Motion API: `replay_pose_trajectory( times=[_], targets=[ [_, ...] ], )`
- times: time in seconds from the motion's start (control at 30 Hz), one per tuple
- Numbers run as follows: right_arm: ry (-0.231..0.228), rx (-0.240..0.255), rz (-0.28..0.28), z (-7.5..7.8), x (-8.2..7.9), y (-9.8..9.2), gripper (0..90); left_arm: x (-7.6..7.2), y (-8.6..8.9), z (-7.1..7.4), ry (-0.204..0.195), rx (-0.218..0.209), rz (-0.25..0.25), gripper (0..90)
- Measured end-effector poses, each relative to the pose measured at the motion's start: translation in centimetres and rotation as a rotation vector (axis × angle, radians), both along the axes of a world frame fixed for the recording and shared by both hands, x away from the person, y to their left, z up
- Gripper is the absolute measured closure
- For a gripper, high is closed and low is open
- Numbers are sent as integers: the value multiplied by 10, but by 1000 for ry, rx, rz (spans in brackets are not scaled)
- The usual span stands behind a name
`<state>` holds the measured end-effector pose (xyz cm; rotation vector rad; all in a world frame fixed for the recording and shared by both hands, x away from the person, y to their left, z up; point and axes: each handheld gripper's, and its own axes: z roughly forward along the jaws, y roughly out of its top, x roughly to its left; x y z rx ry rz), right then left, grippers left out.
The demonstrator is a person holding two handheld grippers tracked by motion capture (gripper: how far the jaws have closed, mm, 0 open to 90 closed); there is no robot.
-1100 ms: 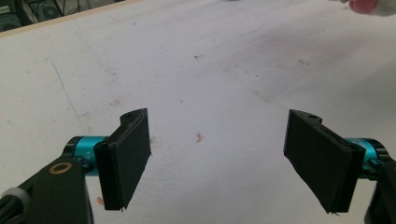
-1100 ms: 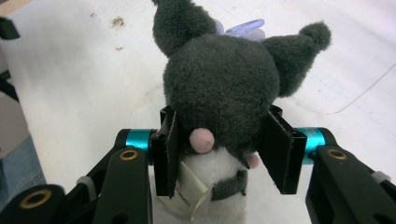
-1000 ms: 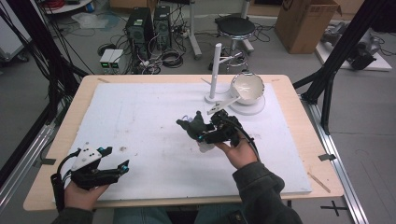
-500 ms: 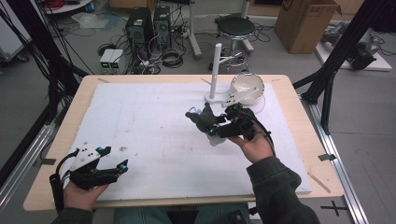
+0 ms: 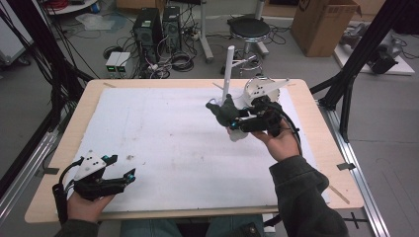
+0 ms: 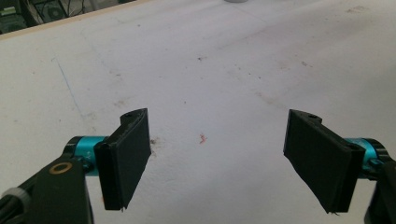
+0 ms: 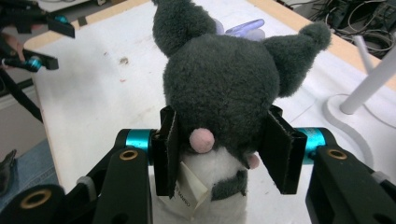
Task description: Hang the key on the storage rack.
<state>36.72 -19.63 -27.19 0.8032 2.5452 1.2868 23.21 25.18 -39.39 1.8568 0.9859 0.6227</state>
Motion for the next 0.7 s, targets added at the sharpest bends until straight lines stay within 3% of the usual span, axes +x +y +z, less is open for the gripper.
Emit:
replay_pose_trajectory(
  times=[0.3,0.7],
  targets=[
    [4,2,-48,9,15,-10,529,0,0,0,1,-2,3,232],
    [-23,3,-82,21,28,-15,529,0,1,0,-1,-3,9,232]
  ],
)
